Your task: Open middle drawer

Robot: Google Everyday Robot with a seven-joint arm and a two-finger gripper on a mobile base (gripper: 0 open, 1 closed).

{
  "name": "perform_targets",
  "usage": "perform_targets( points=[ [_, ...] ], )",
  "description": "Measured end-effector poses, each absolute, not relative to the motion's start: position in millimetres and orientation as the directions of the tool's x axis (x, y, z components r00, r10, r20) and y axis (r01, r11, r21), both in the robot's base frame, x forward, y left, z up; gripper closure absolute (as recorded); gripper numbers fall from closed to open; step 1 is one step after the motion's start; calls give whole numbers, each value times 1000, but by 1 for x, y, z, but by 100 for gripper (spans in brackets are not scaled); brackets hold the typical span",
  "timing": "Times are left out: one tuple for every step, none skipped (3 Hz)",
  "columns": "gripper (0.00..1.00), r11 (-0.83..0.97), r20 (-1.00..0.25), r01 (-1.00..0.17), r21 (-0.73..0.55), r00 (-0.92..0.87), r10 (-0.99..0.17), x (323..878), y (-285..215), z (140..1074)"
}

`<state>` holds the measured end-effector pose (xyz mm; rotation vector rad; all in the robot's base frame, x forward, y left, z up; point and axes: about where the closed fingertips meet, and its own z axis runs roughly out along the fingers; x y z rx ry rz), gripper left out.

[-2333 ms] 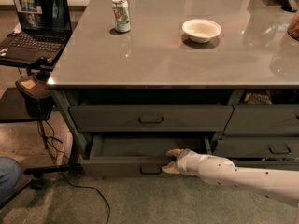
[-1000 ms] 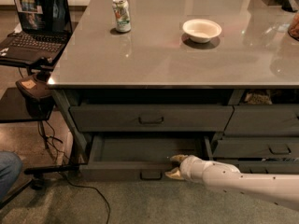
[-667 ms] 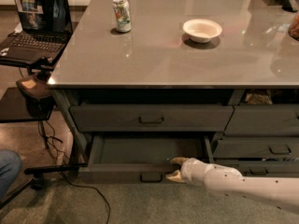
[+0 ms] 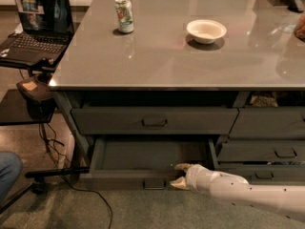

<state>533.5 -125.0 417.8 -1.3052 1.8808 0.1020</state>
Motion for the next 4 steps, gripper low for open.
perform_targets(
  points=[
    [100,458,-659,-809,-367,-121,-743,533,-125,421],
    [100,456,-659,-810,-369,-118,-743,519,-126,420],
    [100,456,-659,-810,-369,-118,-743,519,-126,420],
    [100,430,-652,-814,-391,-85,-754,506,-126,415]
  ],
)
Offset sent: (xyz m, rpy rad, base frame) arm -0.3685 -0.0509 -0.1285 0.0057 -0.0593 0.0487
